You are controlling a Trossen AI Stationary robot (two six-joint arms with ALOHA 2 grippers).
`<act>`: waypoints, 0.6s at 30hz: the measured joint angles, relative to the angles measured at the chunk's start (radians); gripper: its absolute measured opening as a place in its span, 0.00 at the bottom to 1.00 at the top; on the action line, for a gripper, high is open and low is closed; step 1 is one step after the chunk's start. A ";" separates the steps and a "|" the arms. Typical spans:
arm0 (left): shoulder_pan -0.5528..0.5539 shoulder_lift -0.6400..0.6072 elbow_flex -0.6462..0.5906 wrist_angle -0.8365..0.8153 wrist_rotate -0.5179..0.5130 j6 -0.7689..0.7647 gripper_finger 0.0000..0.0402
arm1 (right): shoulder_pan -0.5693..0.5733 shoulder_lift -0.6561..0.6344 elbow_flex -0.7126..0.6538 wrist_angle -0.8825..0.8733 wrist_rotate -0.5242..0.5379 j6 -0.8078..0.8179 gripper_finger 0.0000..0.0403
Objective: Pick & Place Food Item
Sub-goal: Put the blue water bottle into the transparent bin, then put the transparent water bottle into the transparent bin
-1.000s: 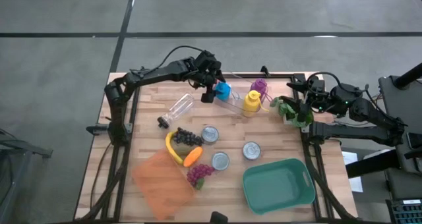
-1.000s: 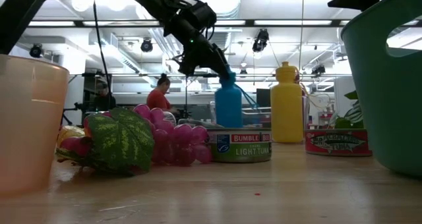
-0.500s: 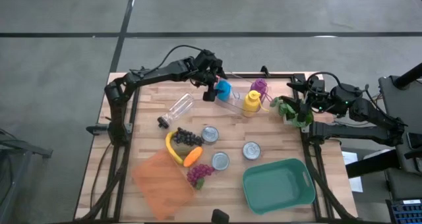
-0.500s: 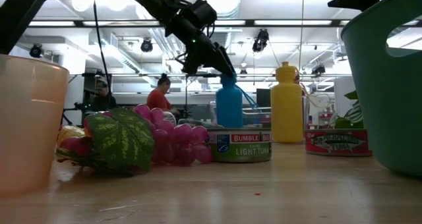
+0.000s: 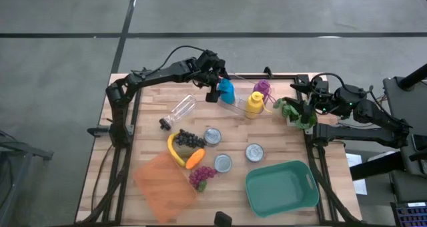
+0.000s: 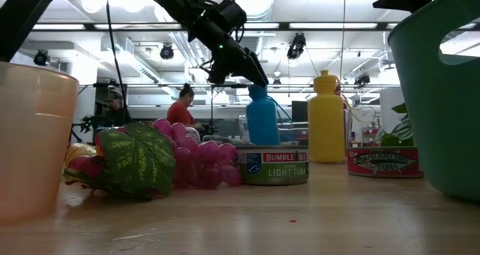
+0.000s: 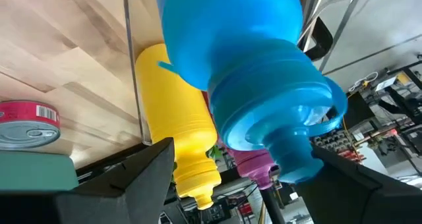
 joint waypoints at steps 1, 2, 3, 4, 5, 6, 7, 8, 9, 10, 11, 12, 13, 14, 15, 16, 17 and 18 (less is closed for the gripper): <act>0.000 0.000 0.000 0.004 -0.002 0.001 0.74 | 0.000 0.000 0.000 0.000 0.000 0.000 0.82; 0.000 0.000 0.000 0.010 -0.003 0.007 0.74 | 0.000 0.000 0.000 0.000 0.000 0.000 0.82; 0.000 0.000 0.000 0.015 -0.005 0.015 0.74 | 0.000 0.000 0.000 0.000 0.000 0.000 0.82; 0.000 0.000 0.000 0.021 -0.010 0.021 0.74 | 0.000 0.000 0.000 0.000 0.000 0.000 0.82; 0.000 0.000 0.001 0.025 -0.014 0.024 0.74 | 0.000 0.000 0.000 0.000 0.000 0.001 0.82; 0.000 0.000 0.001 0.026 -0.018 0.026 0.74 | 0.000 0.000 0.000 0.000 0.000 0.001 0.82; 0.000 0.000 0.001 0.025 -0.018 0.026 0.74 | 0.000 0.000 0.000 0.000 0.000 0.002 0.82; 0.000 0.000 0.001 0.024 -0.018 0.026 0.74 | 0.000 0.000 0.000 0.000 0.000 0.001 0.82; 0.000 0.000 0.001 0.024 -0.018 0.026 0.74 | 0.000 0.000 0.000 0.000 0.000 0.000 0.82; 0.000 0.000 0.001 0.024 -0.018 0.026 0.74 | 0.000 0.000 0.000 0.000 0.000 0.001 0.82; 0.000 0.000 0.001 0.024 -0.018 0.026 0.74 | 0.000 0.000 0.000 0.000 0.000 0.001 0.82; 0.000 0.000 0.001 0.024 -0.018 0.026 0.74 | 0.000 0.000 0.000 0.000 0.000 0.001 0.82; 0.000 0.000 0.001 0.024 -0.018 0.026 0.74 | 0.000 0.000 0.000 0.000 0.000 0.001 0.82; 0.000 0.000 0.001 0.024 -0.018 0.026 0.74 | 0.000 0.000 0.000 0.000 0.000 0.001 0.82; 0.000 0.000 0.001 0.024 -0.018 0.026 0.74 | 0.000 0.000 0.000 0.000 0.000 0.001 0.82; 0.000 0.000 0.001 0.025 -0.018 0.027 0.74 | 0.000 0.000 0.000 0.000 0.000 0.001 0.82; 0.000 0.000 0.001 0.028 -0.018 0.032 0.74 | 0.000 0.000 0.000 0.000 0.000 0.000 0.82; 0.000 -0.001 0.001 0.032 -0.018 0.042 0.74 | 0.000 0.000 0.000 0.000 0.000 0.001 0.82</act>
